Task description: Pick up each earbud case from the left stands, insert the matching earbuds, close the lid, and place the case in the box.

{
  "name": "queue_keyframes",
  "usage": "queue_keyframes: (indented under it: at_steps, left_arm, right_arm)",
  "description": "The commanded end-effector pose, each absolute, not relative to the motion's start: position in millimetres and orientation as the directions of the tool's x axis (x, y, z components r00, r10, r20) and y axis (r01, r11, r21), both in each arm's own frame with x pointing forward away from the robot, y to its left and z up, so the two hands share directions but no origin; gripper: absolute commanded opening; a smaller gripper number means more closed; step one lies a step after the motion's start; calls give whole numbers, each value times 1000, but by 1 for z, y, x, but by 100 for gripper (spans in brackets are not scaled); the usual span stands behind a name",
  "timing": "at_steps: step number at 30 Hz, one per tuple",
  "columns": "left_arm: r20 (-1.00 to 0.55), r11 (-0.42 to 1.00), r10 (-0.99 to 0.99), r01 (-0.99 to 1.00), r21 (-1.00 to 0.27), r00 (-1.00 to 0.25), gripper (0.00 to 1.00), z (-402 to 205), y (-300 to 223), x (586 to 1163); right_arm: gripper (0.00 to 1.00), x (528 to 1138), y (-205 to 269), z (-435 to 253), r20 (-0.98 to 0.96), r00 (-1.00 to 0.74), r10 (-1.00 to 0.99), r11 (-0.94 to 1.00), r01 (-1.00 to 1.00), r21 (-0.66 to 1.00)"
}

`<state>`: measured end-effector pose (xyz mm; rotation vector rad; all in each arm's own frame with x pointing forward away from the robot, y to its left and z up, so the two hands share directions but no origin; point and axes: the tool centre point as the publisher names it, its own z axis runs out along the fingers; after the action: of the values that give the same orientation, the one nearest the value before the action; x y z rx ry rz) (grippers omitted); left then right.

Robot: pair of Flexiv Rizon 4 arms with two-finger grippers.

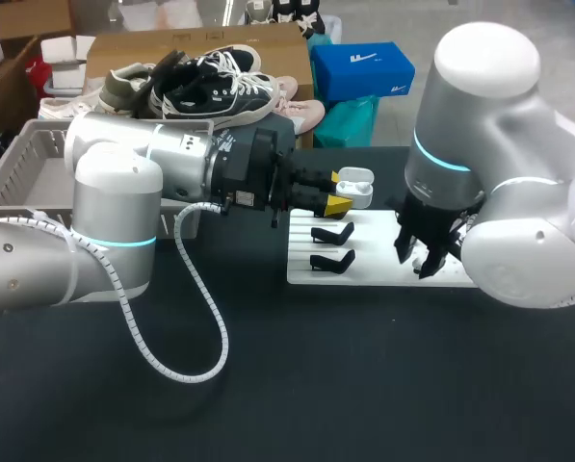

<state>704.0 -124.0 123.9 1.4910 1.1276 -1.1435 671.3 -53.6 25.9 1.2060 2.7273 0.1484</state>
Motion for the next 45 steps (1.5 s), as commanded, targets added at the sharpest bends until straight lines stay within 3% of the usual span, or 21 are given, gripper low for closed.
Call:
queue_keyframes:
  at_steps: [1,23,28,33,45]
  left_arm:
    - [-980,-161,128,978,130,152,0,123,-124,704]
    - [-980,-161,128,978,130,152,0,123,-124,704]
    - [-980,-161,128,978,130,152,0,123,-124,704]
    - [-980,-161,128,978,130,152,0,123,-124,704]
    - [-980,-161,128,978,130,152,0,123,-124,704]
  right_arm:
    - [34,671,-54,23,-110,-658,745,667,729,154]
    - [29,673,-57,22,-102,-663,741,670,726,152]
    - [23,673,-57,22,-101,-666,739,673,724,149]
    - [0,674,-57,21,-98,-669,737,675,723,147]
    - [0,672,-58,23,-99,-670,735,677,721,145]
